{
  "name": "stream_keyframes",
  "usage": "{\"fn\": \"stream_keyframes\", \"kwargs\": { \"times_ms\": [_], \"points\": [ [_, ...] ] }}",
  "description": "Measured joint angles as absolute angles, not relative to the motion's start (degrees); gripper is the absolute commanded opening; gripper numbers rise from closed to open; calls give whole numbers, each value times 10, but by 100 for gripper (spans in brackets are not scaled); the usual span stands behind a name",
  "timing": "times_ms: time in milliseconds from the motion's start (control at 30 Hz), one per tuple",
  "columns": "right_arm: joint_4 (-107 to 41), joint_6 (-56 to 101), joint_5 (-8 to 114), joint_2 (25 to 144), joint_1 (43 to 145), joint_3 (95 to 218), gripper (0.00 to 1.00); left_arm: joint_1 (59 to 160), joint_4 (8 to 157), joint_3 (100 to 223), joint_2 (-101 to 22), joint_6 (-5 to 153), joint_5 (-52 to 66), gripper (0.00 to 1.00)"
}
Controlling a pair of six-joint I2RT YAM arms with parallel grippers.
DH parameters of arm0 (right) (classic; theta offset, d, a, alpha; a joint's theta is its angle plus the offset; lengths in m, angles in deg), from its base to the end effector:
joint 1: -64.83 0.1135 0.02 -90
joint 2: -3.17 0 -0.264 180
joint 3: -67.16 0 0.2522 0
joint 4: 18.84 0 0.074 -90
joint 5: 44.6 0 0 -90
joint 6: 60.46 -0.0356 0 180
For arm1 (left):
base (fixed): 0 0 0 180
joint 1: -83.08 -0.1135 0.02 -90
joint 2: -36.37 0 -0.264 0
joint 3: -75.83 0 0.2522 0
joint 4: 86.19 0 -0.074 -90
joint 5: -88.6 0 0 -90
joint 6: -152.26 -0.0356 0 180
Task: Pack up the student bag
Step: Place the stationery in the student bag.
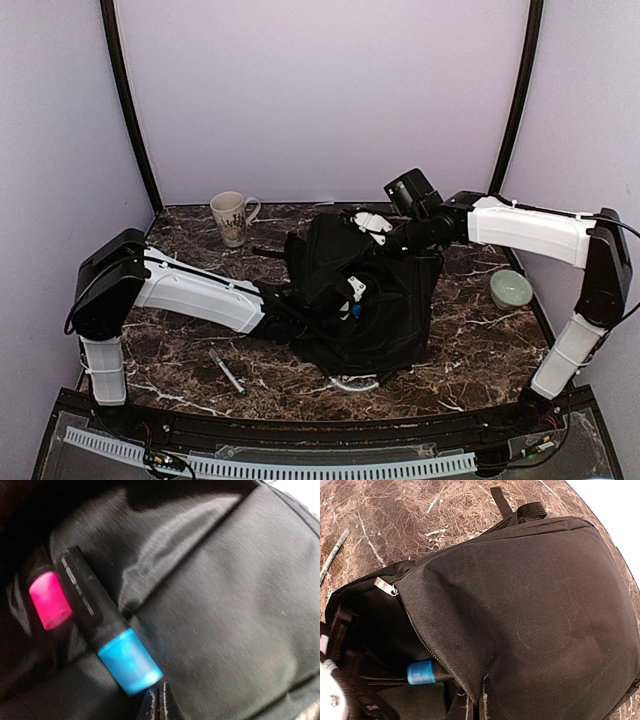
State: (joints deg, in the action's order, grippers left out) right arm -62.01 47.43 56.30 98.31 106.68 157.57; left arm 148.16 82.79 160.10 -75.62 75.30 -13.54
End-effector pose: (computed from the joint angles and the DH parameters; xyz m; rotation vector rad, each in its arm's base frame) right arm 0.2697 0.2506 0.2748 -1.2867 2.0613 0.4206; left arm 0.1867 -0.3841 0.1729 0.8934 2.0947 -0.4998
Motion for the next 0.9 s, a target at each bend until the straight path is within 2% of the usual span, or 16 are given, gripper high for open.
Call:
{"fn": "stream_keyframes", "kwargs": {
  "times_ms": [367,667,900],
  "points": [
    [-615,473,563,983,1065,1577,0,1457,919,1621,-789,711,-242,0],
    [-610,470,558,995,1055,1594,0,1434,969,1627,-811,682,-248,0],
    [-614,470,562,995,1058,1594,0,1446,1011,1535,-730,689,-246,0]
  ]
}}
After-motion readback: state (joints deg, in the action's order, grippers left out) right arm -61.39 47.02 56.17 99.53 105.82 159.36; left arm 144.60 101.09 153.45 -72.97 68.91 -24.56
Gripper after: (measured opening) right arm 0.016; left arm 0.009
